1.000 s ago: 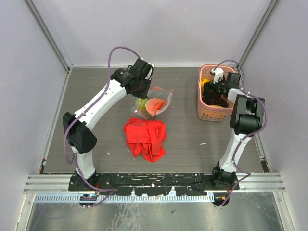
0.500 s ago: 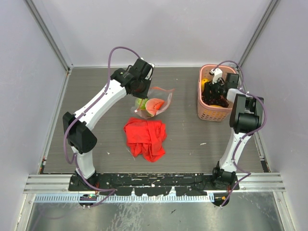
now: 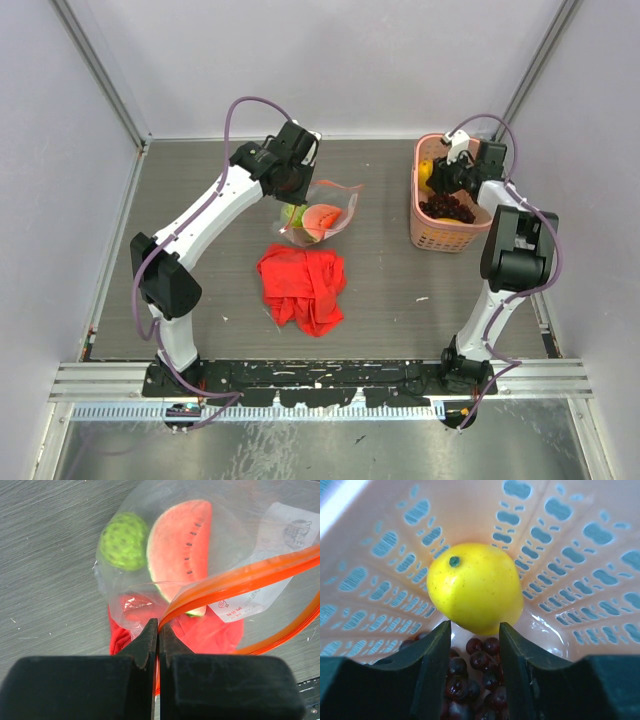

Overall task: Place the food in the zip-top bag and seal the zipper
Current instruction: Pick up the fake fruit from the bin.

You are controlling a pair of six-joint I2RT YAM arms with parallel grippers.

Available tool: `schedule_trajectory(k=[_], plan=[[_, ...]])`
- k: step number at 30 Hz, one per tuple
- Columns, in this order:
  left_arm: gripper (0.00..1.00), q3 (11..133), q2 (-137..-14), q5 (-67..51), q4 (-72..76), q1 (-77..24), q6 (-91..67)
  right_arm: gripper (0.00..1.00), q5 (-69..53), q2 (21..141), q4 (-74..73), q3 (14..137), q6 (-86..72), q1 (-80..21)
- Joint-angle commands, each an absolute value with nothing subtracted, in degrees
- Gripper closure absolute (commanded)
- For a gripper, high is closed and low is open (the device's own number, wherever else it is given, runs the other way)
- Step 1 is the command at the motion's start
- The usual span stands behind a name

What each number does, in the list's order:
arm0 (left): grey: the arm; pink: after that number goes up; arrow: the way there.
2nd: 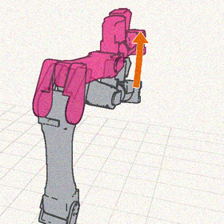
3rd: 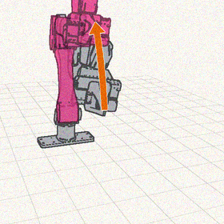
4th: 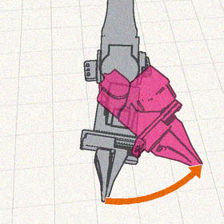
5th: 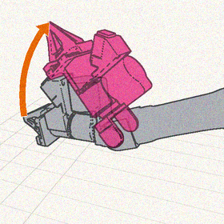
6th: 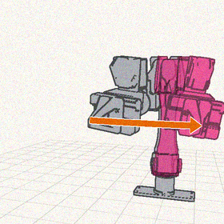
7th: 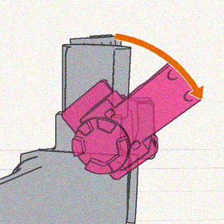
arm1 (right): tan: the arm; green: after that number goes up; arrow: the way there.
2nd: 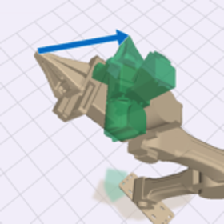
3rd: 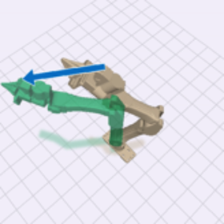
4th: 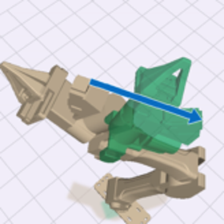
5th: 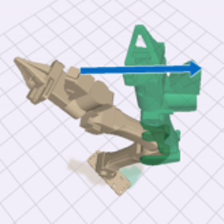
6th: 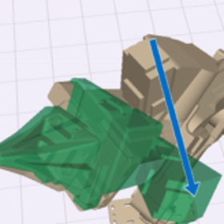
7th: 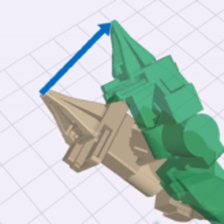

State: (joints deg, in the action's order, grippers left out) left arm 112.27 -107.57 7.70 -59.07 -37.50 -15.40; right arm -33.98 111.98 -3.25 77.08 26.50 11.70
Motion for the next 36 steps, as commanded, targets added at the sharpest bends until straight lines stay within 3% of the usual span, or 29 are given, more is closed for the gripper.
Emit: schedule_trajectory(k=[1, 8, 13, 15, 16, 29, 36], plan=[[1.00, 113.53, -105.96, 7.75, -58.18, -37.44, -14.64, 0.48, -35.64, 107.91, -0.76, 76.69, 25.04, 11.78], [1.00, 113.16, -105.79, 7.68, -58.05, -37.44, -14.65, 0.25, -34.41, 111.09, 3.50, 76.62, 23.56, 11.81], [1.00, 113.72, -106.55, 7.47, -58.24, -37.44, -14.59, 0.18, -33.58, 114.47, 3.16, 78.04, 24.44, 11.86], [1.00, 114.01, -106.84, 7.54, -58.53, -37.44, -14.51, 0.02, -33.10, 115.66, 3.16, 78.52, 24.96, 11.79], [1.00, 114.13, -106.95, 7.52, -58.55, -37.43, -14.57, 0.00, -33.05, 116.31, 2.83, 78.87, 25.25, 11.78], [1.00, 114.67, -108.11, 7.18, -58.84, -37.44, -14.53, 0.02, -38.33, 120.76, -0.41, 84.09, 27.65, 11.80], [1.00, 114.76, -108.34, 7.24, -59.06, -37.40, -14.50, 0.07, -41.60, 119.96, 3.01, 84.61, 24.32, 11.83]])
